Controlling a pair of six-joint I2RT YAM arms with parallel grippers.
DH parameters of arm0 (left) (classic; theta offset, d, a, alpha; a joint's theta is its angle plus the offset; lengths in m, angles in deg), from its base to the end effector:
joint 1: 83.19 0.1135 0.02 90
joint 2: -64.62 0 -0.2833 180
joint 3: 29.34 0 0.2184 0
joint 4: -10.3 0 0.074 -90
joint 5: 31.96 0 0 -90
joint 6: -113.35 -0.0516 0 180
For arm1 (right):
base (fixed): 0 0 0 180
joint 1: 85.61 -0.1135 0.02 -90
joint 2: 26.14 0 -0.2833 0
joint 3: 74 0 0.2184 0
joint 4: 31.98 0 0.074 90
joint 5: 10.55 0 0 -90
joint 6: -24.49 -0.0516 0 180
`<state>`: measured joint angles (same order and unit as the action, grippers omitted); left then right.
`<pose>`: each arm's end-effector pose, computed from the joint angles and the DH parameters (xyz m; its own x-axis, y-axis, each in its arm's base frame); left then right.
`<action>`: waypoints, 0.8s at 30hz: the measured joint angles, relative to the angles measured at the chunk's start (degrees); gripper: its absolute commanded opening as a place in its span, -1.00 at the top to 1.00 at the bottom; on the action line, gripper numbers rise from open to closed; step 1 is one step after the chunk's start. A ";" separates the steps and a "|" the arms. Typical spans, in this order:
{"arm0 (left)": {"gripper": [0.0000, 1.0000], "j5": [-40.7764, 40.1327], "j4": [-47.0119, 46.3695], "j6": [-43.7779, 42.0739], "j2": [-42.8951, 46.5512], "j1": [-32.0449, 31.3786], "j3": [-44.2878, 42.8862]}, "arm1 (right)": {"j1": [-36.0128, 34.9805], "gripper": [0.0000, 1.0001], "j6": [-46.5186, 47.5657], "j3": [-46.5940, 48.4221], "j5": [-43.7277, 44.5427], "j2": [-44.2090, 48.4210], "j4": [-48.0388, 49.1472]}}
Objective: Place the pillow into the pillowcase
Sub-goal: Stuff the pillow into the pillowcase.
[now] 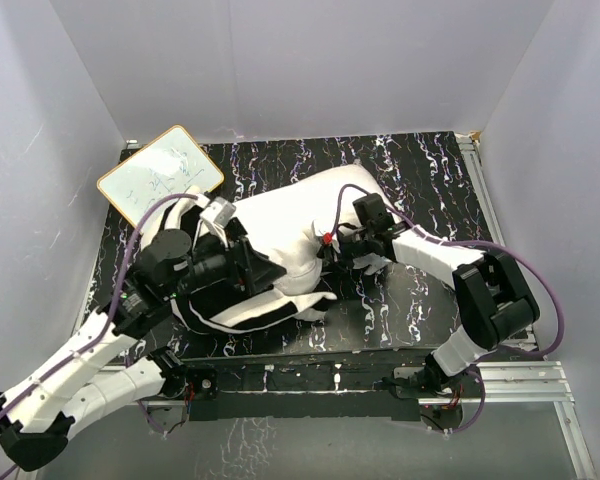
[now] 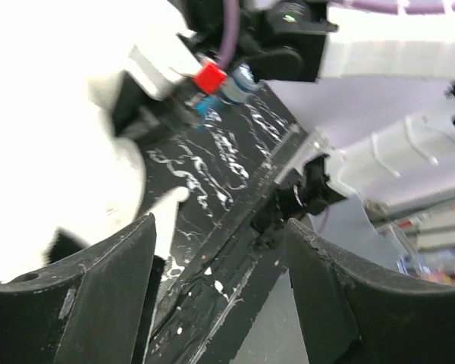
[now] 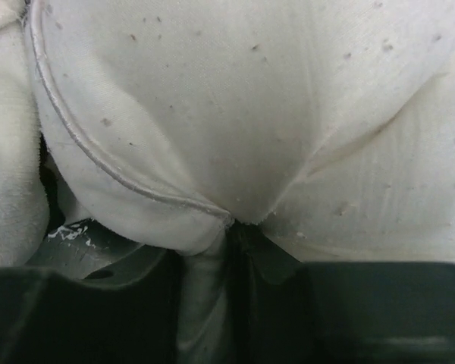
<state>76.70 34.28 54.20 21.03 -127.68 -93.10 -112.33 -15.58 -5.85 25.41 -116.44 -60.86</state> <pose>0.0900 -0.1116 0.3760 -0.4979 -0.1919 -0.8457 0.7412 0.4121 -0.5299 0.2397 0.1674 0.2334 0.1030 -0.4513 -0.8864 -0.9941 -0.0772 -0.0762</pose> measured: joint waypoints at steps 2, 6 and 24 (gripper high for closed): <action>-0.18 -5.79 8.85 1.20 -0.48 0.00 -5.53 | 0.00 0.13 2.56 1.01 -0.26 -0.09 -4.04; -0.06 -15.98 21.53 4.13 -5.51 0.00 -13.75 | -0.02 -0.15 7.54 4.83 -1.70 0.09 -13.88; 0.71 -32.06 37.75 6.93 -23.52 -0.42 -19.58 | -4.20 -0.58 2.01 21.88 3.37 3.65 -20.33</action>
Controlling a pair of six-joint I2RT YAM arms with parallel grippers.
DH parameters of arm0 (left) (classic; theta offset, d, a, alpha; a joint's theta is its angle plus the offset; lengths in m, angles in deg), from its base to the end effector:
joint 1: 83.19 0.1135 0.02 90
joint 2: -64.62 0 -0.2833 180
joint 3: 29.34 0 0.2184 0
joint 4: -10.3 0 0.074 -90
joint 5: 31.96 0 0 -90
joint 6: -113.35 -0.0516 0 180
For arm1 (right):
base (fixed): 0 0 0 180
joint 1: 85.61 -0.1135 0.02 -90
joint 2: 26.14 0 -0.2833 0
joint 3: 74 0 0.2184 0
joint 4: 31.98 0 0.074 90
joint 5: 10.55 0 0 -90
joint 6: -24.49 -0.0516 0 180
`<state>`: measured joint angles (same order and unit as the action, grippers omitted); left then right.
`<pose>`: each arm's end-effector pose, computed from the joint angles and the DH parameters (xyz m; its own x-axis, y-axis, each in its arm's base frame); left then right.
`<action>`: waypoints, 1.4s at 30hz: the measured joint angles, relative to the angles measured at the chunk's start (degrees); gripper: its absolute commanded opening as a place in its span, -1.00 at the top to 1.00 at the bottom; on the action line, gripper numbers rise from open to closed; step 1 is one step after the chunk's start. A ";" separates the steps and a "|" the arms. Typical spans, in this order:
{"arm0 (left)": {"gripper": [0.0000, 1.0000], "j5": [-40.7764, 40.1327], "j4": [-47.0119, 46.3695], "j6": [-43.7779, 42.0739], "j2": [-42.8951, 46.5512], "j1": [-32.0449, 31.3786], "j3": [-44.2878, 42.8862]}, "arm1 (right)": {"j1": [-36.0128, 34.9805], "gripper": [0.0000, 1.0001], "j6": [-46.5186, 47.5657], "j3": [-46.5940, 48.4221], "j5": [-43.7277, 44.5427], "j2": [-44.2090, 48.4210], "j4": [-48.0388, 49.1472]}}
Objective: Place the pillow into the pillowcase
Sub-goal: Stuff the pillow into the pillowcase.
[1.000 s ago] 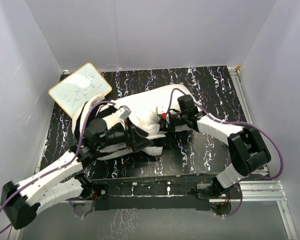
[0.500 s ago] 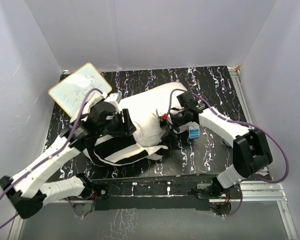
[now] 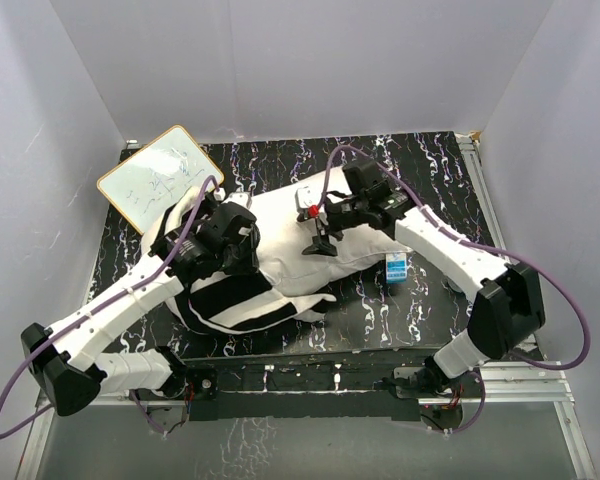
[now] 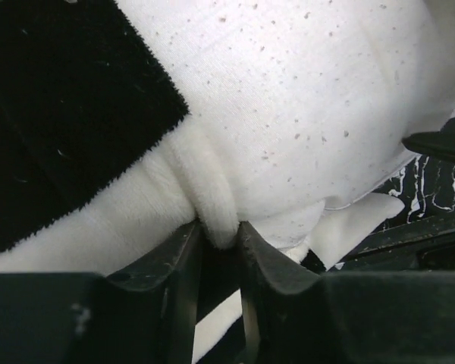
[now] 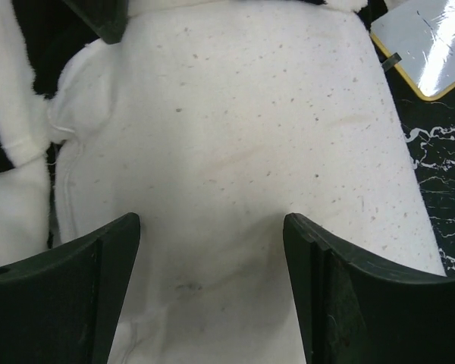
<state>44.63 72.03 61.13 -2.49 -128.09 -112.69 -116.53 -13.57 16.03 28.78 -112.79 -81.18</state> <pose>0.1548 -0.1373 0.3470 -0.7493 -0.0946 -0.6554 0.1422 0.9437 -0.2988 0.2333 0.1862 0.3327 0.2413 -0.4372 -0.8664 -0.9703 -0.1257 -0.2067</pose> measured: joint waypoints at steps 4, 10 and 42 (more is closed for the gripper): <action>1.00 -0.76 0.68 -0.74 -1.01 0.00 0.00 | -2.71 0.00 -3.48 -0.11 4.35 -3.21 6.47; 1.00 1.05 0.04 -4.20 -1.11 0.04 -0.48 | -5.40 0.84 -8.63 -0.85 8.04 -7.15 10.80; 1.00 40.33 -61.35 -8.57 -14.36 7.58 14.14 | 9.70 0.84 -17.86 -24.04 -13.44 2.93 25.44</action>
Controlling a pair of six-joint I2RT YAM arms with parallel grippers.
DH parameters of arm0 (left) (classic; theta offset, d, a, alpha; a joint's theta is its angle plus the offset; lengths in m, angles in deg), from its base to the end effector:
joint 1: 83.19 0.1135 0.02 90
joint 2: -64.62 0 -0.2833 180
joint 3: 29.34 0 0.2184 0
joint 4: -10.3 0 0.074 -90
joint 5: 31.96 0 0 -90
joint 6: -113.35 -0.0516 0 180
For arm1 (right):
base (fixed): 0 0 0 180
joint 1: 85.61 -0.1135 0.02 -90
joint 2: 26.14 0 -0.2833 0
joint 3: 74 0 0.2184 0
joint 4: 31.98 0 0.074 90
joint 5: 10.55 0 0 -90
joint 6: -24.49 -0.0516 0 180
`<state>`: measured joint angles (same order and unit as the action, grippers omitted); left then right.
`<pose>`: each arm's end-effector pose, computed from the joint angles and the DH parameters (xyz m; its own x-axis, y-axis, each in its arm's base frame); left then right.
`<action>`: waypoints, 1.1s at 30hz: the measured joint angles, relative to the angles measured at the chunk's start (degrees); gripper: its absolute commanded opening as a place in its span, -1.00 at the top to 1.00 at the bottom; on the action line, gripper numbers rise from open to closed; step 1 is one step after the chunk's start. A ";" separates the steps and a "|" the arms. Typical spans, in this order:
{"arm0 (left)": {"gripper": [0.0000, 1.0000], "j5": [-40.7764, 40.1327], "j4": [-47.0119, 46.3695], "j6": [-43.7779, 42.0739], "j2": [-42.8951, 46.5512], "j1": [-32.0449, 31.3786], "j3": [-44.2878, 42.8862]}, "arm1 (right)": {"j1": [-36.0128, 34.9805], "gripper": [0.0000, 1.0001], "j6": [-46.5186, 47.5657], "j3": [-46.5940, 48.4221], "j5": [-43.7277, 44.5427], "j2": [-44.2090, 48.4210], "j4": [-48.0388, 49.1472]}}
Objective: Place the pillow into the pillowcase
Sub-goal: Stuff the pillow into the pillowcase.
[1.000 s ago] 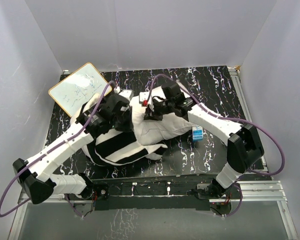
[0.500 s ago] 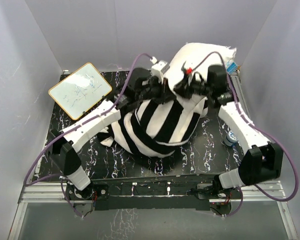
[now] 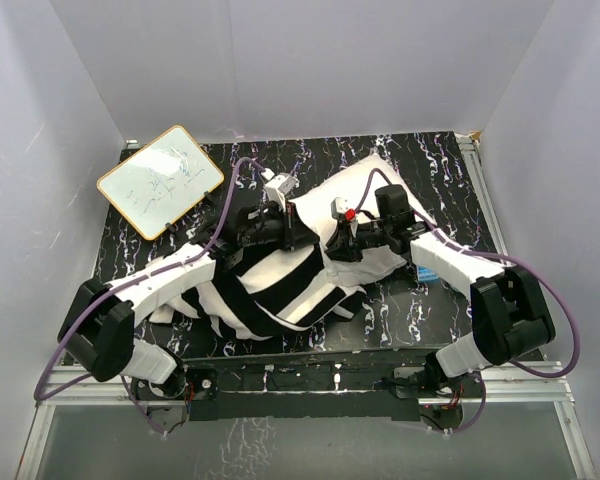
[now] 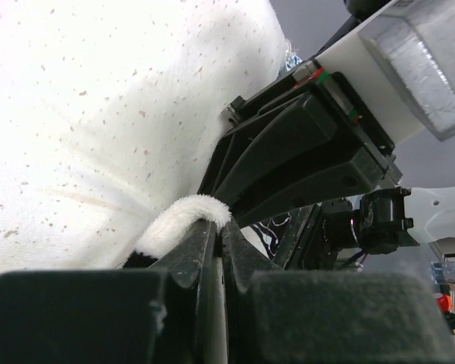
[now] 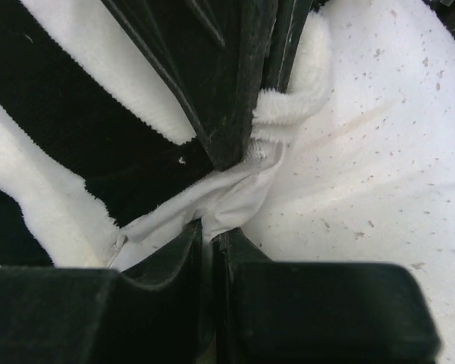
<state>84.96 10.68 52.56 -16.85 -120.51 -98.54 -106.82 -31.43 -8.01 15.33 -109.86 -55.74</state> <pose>0.2312 -0.2056 0.3210 -0.5873 -0.0995 -0.8033 0.6935 0.4499 -0.5627 0.2343 0.1407 0.2646 -0.0710 -0.2899 -0.9544 -0.9973 0.0008 0.0739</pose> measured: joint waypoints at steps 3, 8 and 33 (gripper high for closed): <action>1.00 0.11 -0.74 -0.31 0.79 0.31 -0.11 | 0.00 0.84 1.05 0.87 -1.36 -0.52 -0.55; 1.00 2.27 1.22 -1.40 -3.87 1.68 -6.91 | 0.13 0.84 0.52 1.86 0.55 0.15 -0.55; 0.22 6.91 8.37 -5.77 -4.50 3.19 -4.11 | -0.22 0.14 16.61 8.02 0.31 -4.37 -21.33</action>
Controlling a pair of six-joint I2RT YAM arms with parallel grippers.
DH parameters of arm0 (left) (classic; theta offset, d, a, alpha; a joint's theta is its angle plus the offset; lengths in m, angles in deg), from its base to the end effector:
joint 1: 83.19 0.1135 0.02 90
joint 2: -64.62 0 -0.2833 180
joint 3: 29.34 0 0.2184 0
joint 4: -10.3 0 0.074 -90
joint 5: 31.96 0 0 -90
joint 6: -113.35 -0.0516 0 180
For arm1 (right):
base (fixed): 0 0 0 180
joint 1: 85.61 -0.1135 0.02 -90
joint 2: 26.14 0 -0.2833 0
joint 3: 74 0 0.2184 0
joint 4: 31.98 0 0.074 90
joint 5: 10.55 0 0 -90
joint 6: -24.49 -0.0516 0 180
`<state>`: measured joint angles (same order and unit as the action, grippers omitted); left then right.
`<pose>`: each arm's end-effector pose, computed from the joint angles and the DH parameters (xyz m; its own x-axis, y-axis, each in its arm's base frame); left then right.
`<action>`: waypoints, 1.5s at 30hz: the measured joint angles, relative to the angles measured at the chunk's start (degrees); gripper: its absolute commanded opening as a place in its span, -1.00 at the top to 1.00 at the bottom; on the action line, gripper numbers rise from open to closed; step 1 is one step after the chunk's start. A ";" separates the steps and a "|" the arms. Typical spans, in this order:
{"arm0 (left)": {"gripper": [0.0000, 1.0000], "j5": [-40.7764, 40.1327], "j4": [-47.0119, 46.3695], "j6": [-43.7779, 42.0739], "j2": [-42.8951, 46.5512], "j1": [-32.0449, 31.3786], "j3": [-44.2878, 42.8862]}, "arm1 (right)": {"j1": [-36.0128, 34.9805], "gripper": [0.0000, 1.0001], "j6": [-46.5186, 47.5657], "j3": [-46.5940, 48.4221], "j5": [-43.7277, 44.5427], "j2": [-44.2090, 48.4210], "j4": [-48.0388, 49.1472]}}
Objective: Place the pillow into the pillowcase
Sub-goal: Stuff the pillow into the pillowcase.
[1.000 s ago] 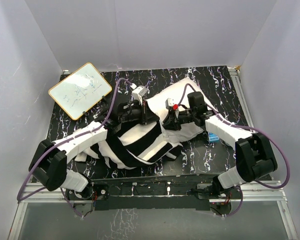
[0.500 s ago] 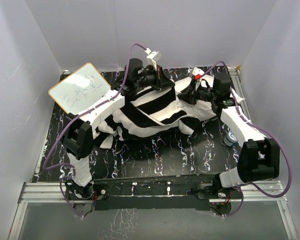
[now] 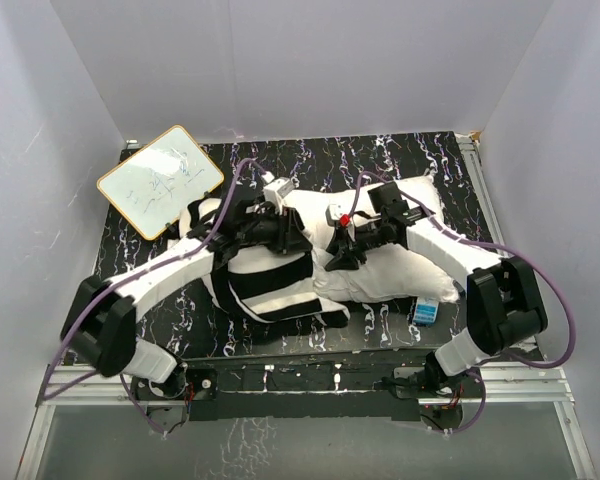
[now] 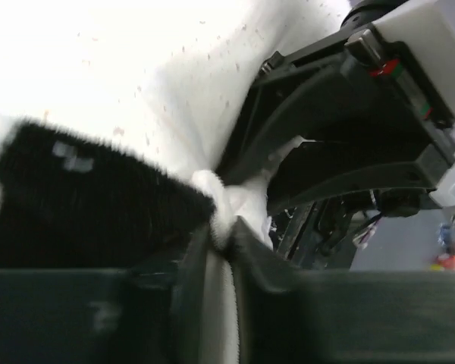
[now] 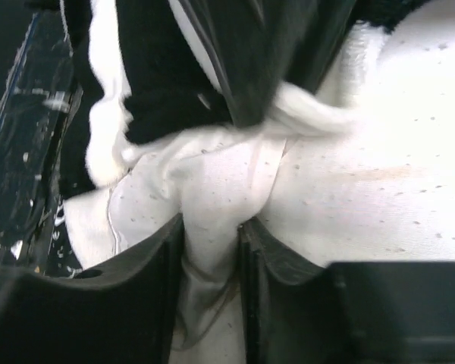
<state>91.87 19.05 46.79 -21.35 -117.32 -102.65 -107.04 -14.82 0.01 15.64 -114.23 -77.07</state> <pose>0.2504 -0.2044 0.3056 -0.6333 0.0301 -0.7733 0.7011 0.4455 -0.5568 0.2363 0.1425 0.2604 -0.0504 -0.3866 -0.9209 -0.9918 -0.0889 0.0916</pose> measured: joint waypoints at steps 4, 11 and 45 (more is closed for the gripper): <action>-0.51 -5.11 3.23 -0.63 11.74 -0.09 4.68 | 0.11 -0.26 4.50 2.43 2.05 1.99 -8.17; -0.77 -14.95 11.15 -1.55 25.77 1.07 2.71 | 2.82 -0.76 6.67 17.79 6.01 5.25 -19.87; 1.00 -20.61 37.73 -2.34 -23.43 5.90 -49.96 | 2.51 0.84 -14.19 24.98 15.30 -16.68 -0.35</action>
<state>71.25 56.77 44.45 -44.78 -111.42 -152.62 -104.53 -29.00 25.00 30.94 -130.91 -77.42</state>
